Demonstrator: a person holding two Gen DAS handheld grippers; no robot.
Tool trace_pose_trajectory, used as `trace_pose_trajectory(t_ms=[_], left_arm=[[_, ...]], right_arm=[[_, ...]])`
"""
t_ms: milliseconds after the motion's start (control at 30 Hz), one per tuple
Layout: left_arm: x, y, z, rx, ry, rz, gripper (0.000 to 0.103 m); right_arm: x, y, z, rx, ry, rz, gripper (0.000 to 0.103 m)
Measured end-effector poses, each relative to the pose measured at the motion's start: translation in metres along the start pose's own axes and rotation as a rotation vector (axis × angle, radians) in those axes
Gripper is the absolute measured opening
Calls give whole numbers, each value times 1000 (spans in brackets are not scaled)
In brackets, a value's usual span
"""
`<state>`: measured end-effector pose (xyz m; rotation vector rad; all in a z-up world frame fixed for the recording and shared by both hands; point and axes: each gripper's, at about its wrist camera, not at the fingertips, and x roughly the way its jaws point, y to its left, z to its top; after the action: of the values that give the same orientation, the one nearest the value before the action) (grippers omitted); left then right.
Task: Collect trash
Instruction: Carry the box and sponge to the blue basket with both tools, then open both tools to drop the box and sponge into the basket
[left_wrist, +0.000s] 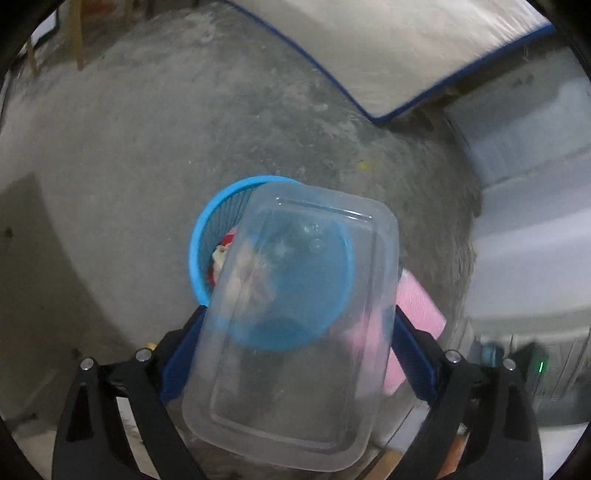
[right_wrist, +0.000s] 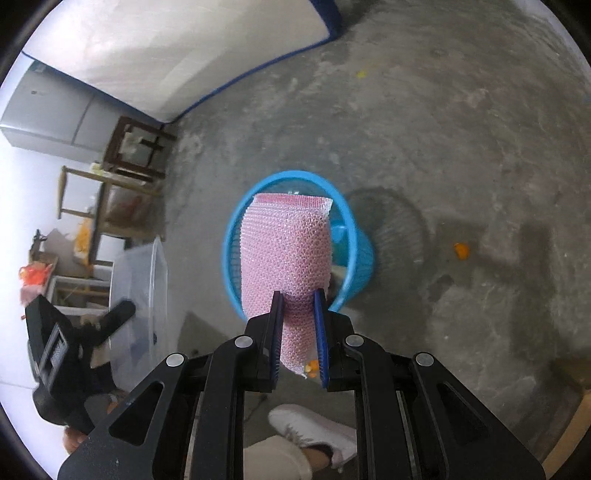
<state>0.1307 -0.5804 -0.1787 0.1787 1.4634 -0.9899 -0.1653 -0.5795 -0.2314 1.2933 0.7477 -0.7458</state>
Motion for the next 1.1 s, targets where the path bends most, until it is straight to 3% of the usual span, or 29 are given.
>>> trace_pose_trajectory(t_ms=[133, 567, 767, 967, 1100], left_arm=[[23, -7, 16, -35, 4, 3, 93], [8, -3, 14, -45, -53, -72, 97], [-39, 2, 5, -24, -115, -81, 97], [-118, 6, -20, 26, -219, -93, 97], [-167, 16, -43, 63, -281, -66, 97]], right_arm=[[17, -4, 9, 0, 10, -47, 14], [41, -2, 21, -52, -3, -171, 14], [62, 11, 27, -172, -9, -278, 15], [98, 45, 26, -469, -82, -498, 17], [124, 58, 10, -648, -57, -583, 22]])
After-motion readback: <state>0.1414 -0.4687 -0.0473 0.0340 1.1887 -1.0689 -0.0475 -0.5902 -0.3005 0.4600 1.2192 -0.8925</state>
